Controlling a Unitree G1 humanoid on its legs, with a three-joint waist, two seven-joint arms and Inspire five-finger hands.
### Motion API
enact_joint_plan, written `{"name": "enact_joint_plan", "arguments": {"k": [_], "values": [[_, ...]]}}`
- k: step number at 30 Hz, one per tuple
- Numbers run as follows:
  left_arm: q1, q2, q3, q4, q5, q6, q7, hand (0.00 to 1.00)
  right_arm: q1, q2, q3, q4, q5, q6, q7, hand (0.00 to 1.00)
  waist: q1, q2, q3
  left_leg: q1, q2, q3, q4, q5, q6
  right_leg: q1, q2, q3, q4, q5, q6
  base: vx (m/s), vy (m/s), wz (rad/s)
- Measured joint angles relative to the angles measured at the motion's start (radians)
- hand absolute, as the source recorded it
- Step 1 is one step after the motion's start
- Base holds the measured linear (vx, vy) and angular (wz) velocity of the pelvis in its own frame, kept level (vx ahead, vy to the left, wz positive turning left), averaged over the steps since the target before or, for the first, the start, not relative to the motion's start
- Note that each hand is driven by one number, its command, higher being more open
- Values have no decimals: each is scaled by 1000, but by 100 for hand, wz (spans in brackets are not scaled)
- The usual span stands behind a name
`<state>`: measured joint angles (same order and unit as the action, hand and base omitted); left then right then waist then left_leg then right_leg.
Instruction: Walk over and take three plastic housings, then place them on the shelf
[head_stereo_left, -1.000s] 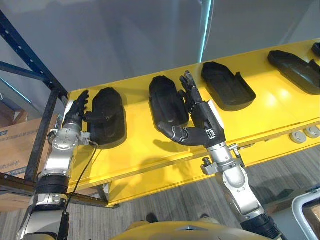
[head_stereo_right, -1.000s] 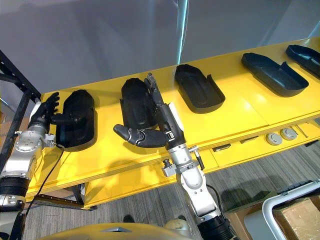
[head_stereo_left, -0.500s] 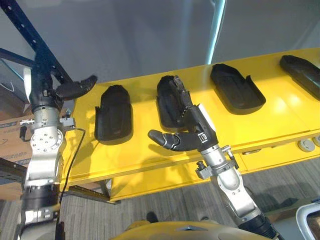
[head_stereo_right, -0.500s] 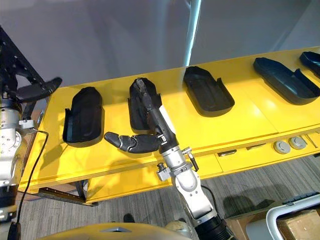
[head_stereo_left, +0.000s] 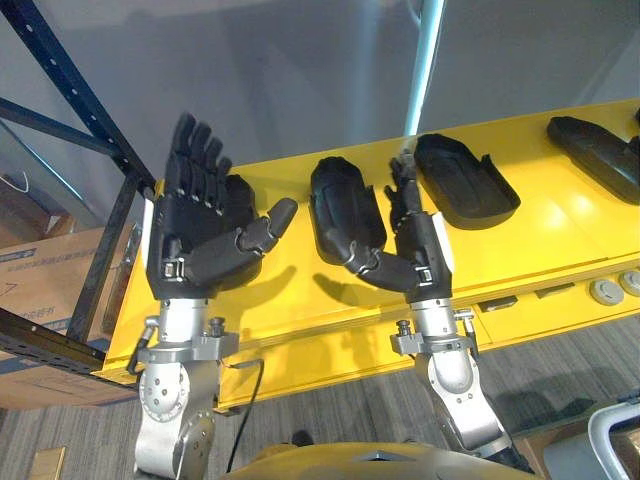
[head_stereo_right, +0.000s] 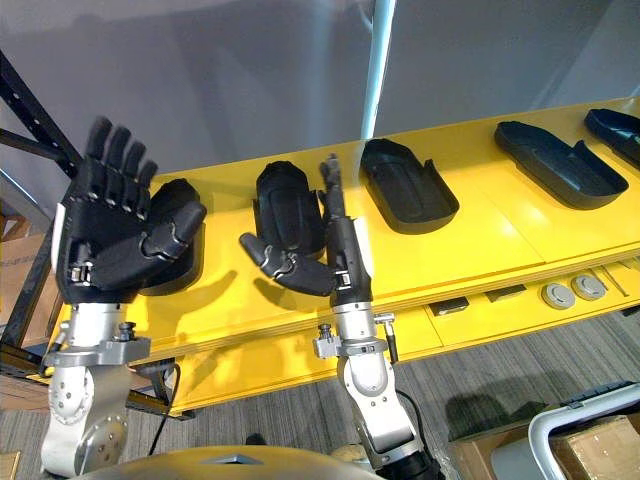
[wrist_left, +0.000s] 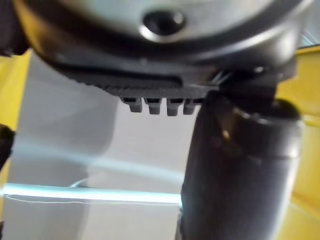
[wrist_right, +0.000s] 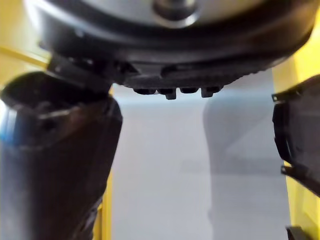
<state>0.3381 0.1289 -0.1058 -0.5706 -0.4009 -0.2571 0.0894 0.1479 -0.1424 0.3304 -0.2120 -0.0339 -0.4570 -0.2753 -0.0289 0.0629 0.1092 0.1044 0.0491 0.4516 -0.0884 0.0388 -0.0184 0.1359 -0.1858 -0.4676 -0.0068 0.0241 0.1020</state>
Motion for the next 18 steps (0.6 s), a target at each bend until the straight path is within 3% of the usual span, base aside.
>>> {"name": "enact_joint_plan", "arguments": {"k": [3,8,18], "values": [[25,-5,-40,43,9,0,57,100,2,19,-9,-11,-3,-40,-56,100,-1,-15,-5,-24,0,0,0,2,0,-24,0,0,1,6,1,14,6,1],[26,-3,-66,99,11,0,99,100,4,28,-3,-30,-37,-56,-118,100,4,-39,1,-30,-3,-6,0,12,3,-27,-2,-2,2,7,1,74,12,4],[24,16,-140,148,14,21,104,100,3,20,74,-30,-38,-57,-144,100,17,-42,2,-27,-3,-4,-1,-6,4,-25,-4,3,6,7,1,15,18,0]]}}
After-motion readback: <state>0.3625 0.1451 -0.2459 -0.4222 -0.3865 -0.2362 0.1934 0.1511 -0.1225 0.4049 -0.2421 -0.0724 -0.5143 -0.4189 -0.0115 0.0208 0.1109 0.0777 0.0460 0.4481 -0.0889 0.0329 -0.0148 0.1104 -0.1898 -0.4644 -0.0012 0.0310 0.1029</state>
